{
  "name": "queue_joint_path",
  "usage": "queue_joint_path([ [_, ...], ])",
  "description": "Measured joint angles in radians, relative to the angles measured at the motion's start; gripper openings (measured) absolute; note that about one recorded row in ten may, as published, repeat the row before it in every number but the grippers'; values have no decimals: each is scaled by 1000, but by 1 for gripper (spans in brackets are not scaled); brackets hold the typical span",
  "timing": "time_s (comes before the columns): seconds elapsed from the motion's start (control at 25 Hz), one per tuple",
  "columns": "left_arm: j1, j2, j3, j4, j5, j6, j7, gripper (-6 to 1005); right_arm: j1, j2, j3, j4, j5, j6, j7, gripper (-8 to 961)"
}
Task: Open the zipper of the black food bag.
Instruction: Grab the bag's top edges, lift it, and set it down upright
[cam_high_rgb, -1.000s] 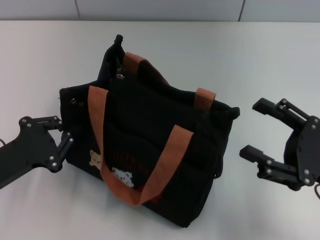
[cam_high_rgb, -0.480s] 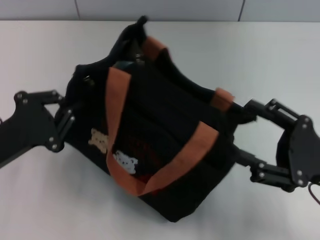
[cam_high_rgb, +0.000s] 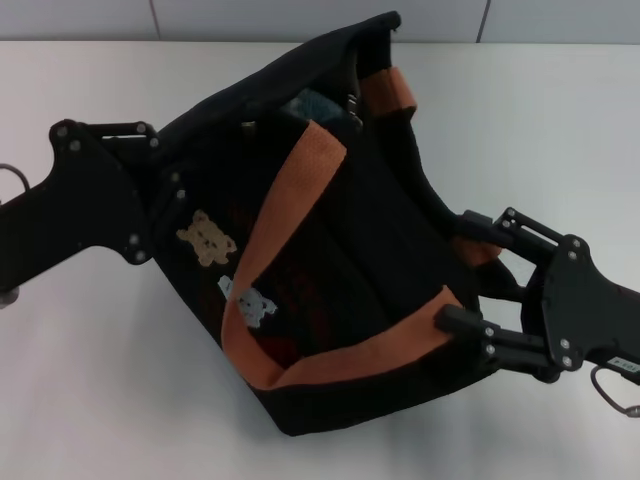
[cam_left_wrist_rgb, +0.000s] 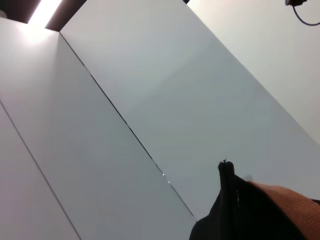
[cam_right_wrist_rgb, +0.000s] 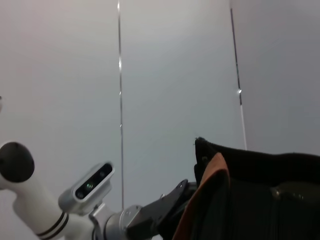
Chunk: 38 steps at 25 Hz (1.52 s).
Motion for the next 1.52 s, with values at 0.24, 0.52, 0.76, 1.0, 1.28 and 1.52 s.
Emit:
queue_joint_path([
  [0.24, -16, -2, 1, -6, 3, 0, 16, 91, -35, 1, 94, 69, 16, 12, -107, 762],
  [0.52, -19, -2, 3, -10, 5, 1, 32, 91, 21, 1, 50, 136, -44, 201, -147, 757],
  [0.76, -22, -3, 45, -39, 1, 17, 96, 91, 73, 1, -18, 162, -57, 306, -130, 751],
  [1.0, -22, -5, 91, -51, -1, 21, 123, 91, 91, 3, 4, 170, -42, 365, -139, 746],
  [1.28, -22, -7, 140, -116, -2, 16, 212, 91, 50, -5, 68, 151, -23, 342, -140, 741],
  [1.52, -25, -8, 193, -143, 5, -2, 361, 91, -30, -5, 109, 109, -20, 273, -129, 736],
])
